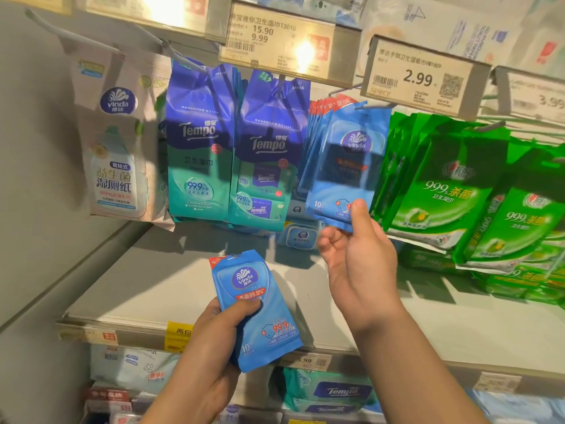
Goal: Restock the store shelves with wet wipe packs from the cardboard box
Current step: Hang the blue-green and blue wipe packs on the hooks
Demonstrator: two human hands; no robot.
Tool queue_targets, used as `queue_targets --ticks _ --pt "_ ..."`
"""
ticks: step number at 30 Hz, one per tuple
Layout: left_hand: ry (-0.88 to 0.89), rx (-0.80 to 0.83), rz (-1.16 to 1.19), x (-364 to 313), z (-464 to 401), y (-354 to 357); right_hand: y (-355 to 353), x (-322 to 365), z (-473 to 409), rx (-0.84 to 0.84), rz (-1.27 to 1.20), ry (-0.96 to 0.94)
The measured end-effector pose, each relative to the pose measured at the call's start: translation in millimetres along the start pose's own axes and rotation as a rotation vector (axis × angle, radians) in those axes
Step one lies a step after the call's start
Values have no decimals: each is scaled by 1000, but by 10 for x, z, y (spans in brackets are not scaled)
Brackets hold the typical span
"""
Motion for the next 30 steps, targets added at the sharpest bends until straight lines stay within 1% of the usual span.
queue_targets --ticks 4,6,12,15,19,21,23,27,29,30 --pt "3 -13 9 -12 7 -32 112 -47 -185 -95 -57 52" --pt "5 -20 8 -17 15 -49 137 -69 -256 -112 -62 56" --pt "12 -39 21 -13 14 -93 71 -149 -354 -120 -72 68" --pt "18 -21 23 -17 15 -105 -5 -168 -318 -121 -46 107" --pt "-21 9 41 12 -20 -132 -155 -218 -191 -90 11 179" --pt "-28 26 26 32 -33 -126 -257 -250 -111 -59 118 201" --pt "-21 37 5 49 -35 -101 -373 -274 -33 6 309 236" --pt "1 32 -27 88 -16 -41 -684 -347 121 212 837 369" --pt "19 32 -47 107 -8 -20 -820 -372 206 341 1015 430" --pt "32 37 -63 115 0 -11 -866 -380 245 398 1051 463"
Point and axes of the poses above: each hand's wrist, its own z-axis away from the middle knuckle, its own y-axis out of the palm, x = y × z, the point moved 1 cm from there along -z, towards the middle knuckle, and after that the axes turned 5 degrees about -z, right-handed, at the moved point
